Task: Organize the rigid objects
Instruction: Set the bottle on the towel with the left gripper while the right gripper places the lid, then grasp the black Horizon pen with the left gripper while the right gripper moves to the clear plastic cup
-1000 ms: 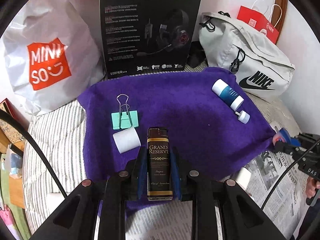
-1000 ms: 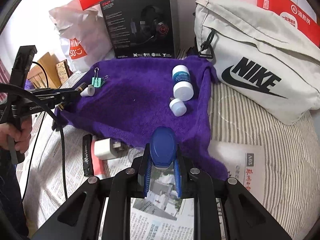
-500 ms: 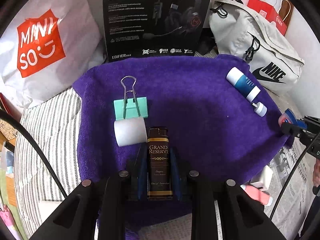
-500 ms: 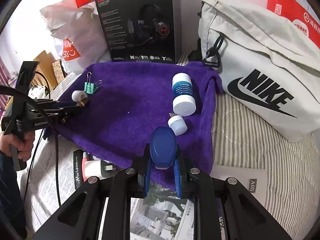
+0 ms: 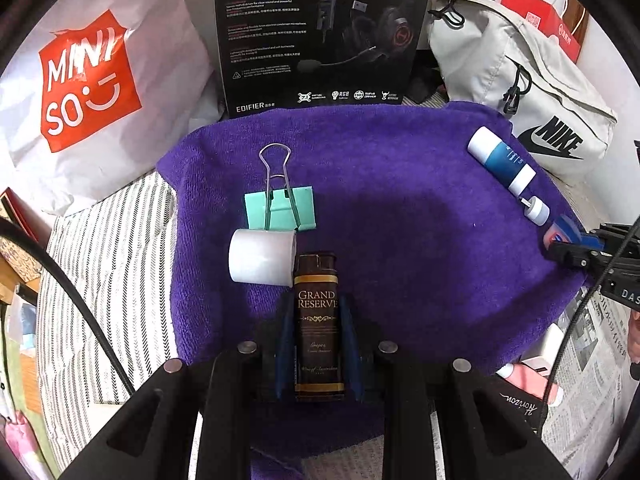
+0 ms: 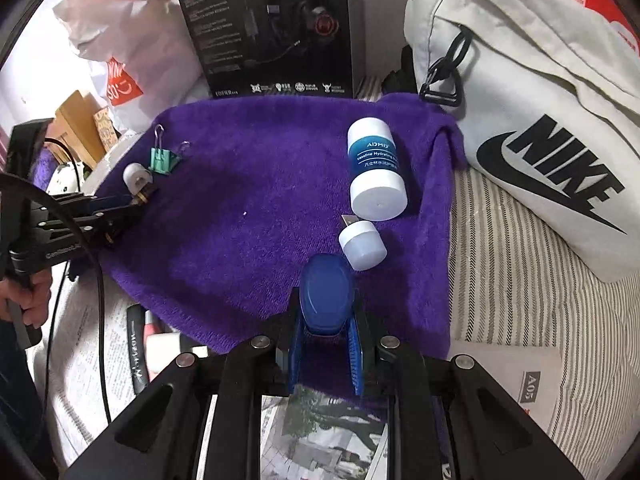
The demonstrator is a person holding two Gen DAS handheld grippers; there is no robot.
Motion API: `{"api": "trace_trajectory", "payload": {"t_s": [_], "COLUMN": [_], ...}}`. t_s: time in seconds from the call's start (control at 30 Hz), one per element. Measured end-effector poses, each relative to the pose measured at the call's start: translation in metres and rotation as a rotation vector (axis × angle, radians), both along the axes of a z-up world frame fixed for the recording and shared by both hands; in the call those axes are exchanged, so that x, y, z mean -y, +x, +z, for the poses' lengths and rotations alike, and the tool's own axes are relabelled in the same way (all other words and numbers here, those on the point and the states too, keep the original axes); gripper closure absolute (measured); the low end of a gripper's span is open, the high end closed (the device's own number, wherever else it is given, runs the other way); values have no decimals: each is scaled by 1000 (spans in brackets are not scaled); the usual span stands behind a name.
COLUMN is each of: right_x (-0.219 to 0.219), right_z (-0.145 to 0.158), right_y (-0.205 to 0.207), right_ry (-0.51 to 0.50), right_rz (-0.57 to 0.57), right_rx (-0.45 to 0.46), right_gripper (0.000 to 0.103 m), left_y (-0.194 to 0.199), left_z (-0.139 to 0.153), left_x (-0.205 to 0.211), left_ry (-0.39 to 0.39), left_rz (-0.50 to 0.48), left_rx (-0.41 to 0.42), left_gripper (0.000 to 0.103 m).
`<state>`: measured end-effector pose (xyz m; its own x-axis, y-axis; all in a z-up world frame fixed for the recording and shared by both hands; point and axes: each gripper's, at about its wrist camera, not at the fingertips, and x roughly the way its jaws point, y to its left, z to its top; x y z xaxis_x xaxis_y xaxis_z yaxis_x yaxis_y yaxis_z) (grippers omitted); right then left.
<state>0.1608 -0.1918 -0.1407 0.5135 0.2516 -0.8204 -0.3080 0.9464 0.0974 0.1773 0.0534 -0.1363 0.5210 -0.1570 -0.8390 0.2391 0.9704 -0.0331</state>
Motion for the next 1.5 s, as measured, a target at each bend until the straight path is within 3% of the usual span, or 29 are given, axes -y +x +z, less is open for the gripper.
{"api": "trace_trajectory", "payload": {"t_s": [0.63,0.83,0.93,1.0,1.17,1.3,1.5], "right_x": [-8,4,6,9,18,26,41], "right_z": [-6,-2,3,8,18,25,32], "right_y": [9,3,-4,-10,-29,-50,-85], "right_ry": [-27,28,18,28,35,55,56], "right_rz": [18,26,17,18,13,10,-25], "right_rx": [-22,-40,-23,-11,27,54,74], "right_gripper": [83,76,68,63,63,63,63], "left_y": [2,-3,-6,-11,-35,-59,-92], "left_z": [1,2,5,10,32,50,46], "left_x": [6,7,5,5,9,21,46], "left_ry": [38,47,41,44,39,36,12], "left_rz": [-2,2,19,21,7,-17,-61], "left_rx": [-31,-49,-58,-52,-10,42,46], "left_gripper": [77,72,72,72,72,62,62]}}
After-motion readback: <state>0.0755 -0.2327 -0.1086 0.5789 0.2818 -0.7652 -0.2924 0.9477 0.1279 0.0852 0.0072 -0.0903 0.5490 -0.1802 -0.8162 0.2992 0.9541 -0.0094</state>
